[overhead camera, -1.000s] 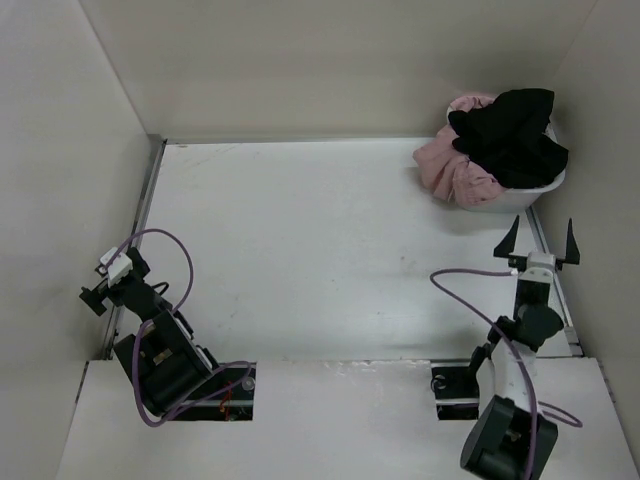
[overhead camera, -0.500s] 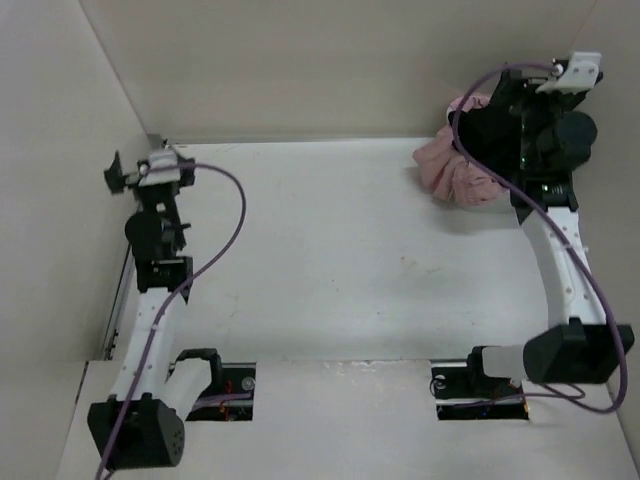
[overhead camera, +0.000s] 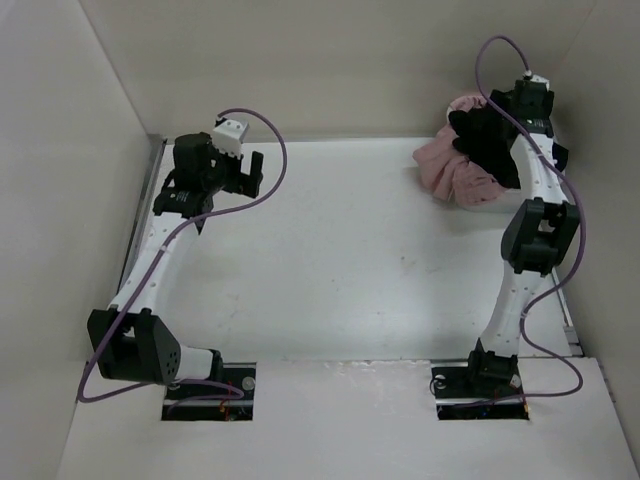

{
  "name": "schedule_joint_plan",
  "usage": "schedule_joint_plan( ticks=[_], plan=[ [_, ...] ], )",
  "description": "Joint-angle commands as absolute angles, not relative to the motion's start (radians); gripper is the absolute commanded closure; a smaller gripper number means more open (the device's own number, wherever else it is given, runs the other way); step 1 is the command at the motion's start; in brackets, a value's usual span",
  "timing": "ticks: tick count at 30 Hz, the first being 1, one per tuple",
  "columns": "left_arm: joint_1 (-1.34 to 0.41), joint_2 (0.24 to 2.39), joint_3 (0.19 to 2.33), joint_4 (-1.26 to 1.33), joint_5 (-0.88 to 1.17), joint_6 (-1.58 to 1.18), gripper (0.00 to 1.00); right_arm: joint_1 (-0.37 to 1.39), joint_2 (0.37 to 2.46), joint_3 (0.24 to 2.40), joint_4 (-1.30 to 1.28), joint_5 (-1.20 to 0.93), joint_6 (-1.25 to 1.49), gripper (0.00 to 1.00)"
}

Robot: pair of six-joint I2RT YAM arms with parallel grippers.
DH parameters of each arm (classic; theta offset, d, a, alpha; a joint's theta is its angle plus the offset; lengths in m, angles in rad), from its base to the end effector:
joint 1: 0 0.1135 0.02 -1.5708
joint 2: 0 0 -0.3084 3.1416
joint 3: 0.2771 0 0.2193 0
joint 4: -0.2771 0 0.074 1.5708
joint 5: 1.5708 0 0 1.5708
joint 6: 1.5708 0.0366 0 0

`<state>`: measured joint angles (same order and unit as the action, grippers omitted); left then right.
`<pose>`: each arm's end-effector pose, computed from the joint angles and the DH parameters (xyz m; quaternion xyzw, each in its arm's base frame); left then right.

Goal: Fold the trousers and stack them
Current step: Grab the trousers from the pile

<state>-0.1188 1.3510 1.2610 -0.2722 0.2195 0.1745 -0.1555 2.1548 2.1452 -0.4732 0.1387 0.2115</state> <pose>0.2680 -0.0400 0.4164 0.1811 0.8001 -0.0744 0.5671 0.4924 -0.0823 0.3776 0.1910 0.8327 -0.0448 0.5178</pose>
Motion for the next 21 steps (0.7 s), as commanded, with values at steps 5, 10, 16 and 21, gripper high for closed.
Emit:
schedule_joint_plan(
  ticks=[5, 10, 16, 21],
  plan=[
    [-0.127, 1.270, 1.158, -0.304, 0.259, 0.152, 0.00, -0.174, 2.203, 2.226, -0.589, 0.081, 0.308, 0.12],
    [-0.117, 1.243, 1.138, -0.328, 0.218, 0.160, 0.13, -0.177, 2.102, 2.136, -0.522, 0.090, 0.308, 1.00],
    [-0.110, 1.181, 1.111, -0.339, 0.190, 0.155, 0.14, -0.076, 1.849, 2.109, -0.388, 0.357, 0.077, 1.00],
    [-0.079, 1.111, 1.080, -0.341, 0.187, 0.123, 0.15, 0.143, 1.665, 2.160, -0.240, 0.495, -0.156, 1.00]
  ],
)
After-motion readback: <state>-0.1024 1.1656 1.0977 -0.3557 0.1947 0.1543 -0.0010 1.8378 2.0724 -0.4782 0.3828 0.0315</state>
